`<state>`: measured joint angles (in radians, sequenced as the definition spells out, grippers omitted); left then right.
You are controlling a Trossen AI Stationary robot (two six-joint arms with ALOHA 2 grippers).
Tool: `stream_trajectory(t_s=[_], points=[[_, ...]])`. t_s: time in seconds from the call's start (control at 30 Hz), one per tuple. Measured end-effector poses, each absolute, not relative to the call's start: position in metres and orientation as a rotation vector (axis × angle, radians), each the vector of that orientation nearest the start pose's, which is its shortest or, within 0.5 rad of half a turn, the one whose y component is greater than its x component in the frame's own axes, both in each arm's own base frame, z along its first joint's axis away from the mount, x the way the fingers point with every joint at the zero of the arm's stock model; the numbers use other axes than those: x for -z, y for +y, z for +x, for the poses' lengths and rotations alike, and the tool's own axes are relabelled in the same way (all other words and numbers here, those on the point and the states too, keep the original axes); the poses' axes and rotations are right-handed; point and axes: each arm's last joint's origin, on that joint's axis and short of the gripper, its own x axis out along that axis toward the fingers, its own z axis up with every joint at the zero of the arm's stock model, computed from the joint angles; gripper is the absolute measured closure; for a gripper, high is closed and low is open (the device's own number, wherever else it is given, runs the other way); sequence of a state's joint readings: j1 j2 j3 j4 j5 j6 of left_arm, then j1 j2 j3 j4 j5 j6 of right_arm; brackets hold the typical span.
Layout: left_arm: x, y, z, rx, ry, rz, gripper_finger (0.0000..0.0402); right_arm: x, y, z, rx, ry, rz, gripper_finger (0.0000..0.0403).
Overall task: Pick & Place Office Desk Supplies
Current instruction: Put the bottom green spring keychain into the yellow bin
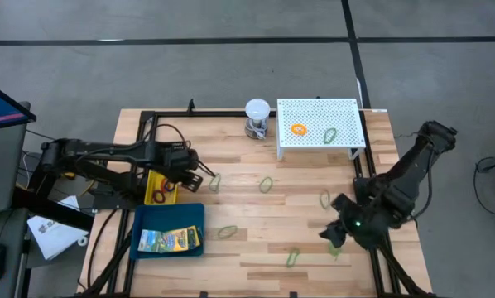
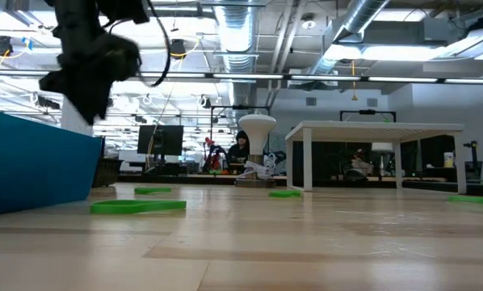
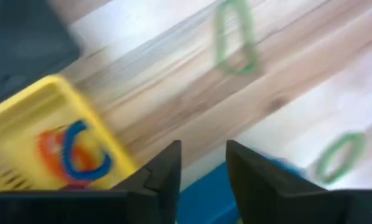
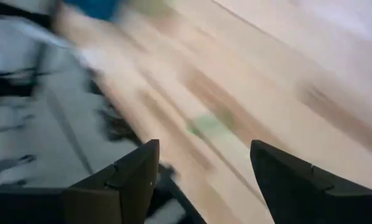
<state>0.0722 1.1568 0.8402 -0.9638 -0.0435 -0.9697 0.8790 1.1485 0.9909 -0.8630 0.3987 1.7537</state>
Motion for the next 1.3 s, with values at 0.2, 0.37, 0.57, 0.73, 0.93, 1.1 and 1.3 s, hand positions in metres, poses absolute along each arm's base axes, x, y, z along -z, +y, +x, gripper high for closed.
stream_trajectory(t_s=[0.2, 0.37, 0.57, 0.73, 0.93, 1.1, 1.3], points=[[-0.256, 0.007, 0.21, -0.543, 0.813, -0.936, 0.024, -0.249, 0.192, 0.117, 0.609, 1.217, 1.047, 0.0154], [-0.289, -0.002, 0.231, -0.372, 0.407, -0.985, 0.0222, -0.226, 0.21, 0.136, 0.67, 1.232, 1.079, 0.0154], [-0.319, -0.009, 0.241, -0.254, 0.076, -1.012, 0.0219, -0.197, 0.216, 0.158, 0.77, 1.218, 1.047, 0.0154], [-0.331, -0.019, 0.242, -0.216, -0.043, -1.003, 0.0219, -0.176, 0.228, 0.162, 0.79, 1.256, 1.017, 0.0154], [-0.331, -0.026, 0.242, -0.215, -0.053, -0.986, 0.0219, -0.156, 0.233, 0.162, 0.861, 1.296, 0.95, 0.0155], [-0.331, -0.028, 0.241, -0.224, -0.059, -0.986, 0.0219, -0.145, 0.233, 0.16, 0.915, 1.322, 0.892, 0.018], [-0.332, -0.027, 0.241, -0.236, -0.072, -0.988, 0.0219, -0.144, 0.233, 0.158, 0.925, 1.327, 0.866, 0.0277]])
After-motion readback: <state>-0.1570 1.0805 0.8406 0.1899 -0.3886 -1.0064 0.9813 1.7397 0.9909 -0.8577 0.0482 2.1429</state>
